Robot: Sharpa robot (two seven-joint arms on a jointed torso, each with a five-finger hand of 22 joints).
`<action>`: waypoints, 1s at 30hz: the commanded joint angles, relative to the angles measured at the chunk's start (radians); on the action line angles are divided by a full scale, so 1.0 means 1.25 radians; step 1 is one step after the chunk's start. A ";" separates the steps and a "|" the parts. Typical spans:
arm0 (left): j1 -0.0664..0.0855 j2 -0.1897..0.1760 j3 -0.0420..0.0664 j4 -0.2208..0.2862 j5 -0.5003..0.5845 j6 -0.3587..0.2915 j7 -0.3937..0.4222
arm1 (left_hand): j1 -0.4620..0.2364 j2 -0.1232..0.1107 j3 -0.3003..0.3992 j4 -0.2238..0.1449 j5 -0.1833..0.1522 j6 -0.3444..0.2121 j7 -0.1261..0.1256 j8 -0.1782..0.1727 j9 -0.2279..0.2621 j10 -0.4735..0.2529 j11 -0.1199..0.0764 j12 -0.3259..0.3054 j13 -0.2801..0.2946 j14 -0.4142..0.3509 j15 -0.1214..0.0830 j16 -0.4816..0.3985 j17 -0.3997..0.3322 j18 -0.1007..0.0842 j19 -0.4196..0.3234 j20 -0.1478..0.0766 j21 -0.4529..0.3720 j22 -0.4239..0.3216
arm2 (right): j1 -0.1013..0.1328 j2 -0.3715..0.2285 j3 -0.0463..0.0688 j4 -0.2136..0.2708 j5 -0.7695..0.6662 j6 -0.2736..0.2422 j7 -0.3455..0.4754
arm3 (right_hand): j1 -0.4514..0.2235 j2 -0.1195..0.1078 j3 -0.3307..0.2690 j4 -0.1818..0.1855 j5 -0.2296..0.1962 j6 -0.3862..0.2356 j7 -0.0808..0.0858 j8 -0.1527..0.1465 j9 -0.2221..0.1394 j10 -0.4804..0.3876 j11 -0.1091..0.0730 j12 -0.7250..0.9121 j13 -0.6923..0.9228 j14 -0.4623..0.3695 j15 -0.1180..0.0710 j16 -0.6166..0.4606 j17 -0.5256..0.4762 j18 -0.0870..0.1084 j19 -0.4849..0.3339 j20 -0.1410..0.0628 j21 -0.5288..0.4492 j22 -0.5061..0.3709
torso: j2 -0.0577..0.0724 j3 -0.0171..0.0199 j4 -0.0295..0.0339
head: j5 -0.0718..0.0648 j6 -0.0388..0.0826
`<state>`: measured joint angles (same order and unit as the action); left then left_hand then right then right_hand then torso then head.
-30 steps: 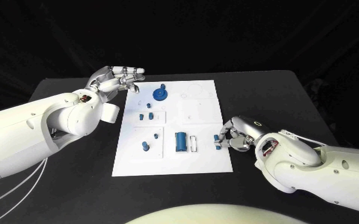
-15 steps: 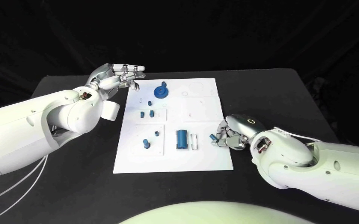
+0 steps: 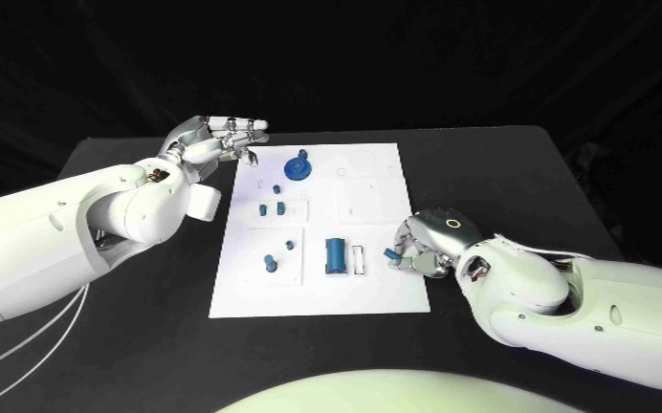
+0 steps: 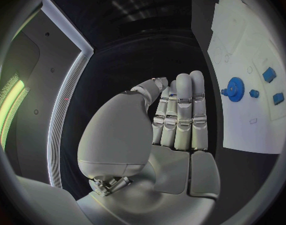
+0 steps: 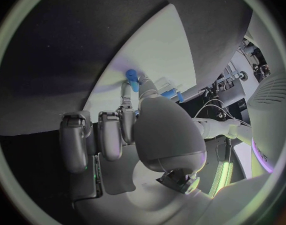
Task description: Assemble the parts on the task board
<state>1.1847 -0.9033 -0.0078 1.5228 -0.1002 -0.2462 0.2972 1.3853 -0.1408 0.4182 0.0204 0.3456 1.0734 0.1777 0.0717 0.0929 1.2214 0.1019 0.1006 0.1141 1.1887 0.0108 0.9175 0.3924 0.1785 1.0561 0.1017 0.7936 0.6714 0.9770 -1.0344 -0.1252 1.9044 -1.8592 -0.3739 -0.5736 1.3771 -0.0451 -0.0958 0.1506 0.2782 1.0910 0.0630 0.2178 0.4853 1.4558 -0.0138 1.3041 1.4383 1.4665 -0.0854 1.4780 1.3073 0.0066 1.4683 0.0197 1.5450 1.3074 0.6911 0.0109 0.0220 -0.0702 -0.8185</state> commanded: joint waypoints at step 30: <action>0.000 0.004 0.000 0.004 0.003 0.012 0.001 | -0.003 0.006 -0.003 -0.003 0.000 -0.008 -0.001 0.005 0.001 -0.007 -0.002 -0.002 0.001 0.001 0.005 -0.005 -0.001 0.005 0.000 0.004 -0.004 -0.002 | 0.025 0.030 -0.007 0.039 0.326 -0.148 -0.021 | -0.070 -0.068 0.368 -0.039 0.146 0.004 -0.012 0.023 0.047 0.008 -0.010 0.005 -0.018 0.060 -0.003 0.006 0.092 -0.005 0.081 0.000 0.018 0.210 | 0.002 0.0007 0.0004 | 0.003 0.007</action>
<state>1.1847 -0.8998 -0.0078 1.5240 -0.1001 -0.2463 0.2933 1.3852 -0.1408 0.4182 0.0204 0.3456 1.0699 0.1742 0.0717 0.0929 1.2178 0.0985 0.1006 0.1141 1.1888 0.0108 0.9176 0.3926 0.1786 1.0561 0.1017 0.7937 0.6707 1.0072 -1.0018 -0.1336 1.9524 -1.5454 -0.5060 -0.5955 1.2972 -0.1303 0.3141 0.1464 0.4666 1.0898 0.0639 0.2405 0.5366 1.4600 -0.0251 1.3051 1.3083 1.4666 -0.0857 1.4820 1.3081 0.0066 1.4683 0.0197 1.5646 1.3080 0.6928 0.0121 0.0224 -0.0662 -0.8103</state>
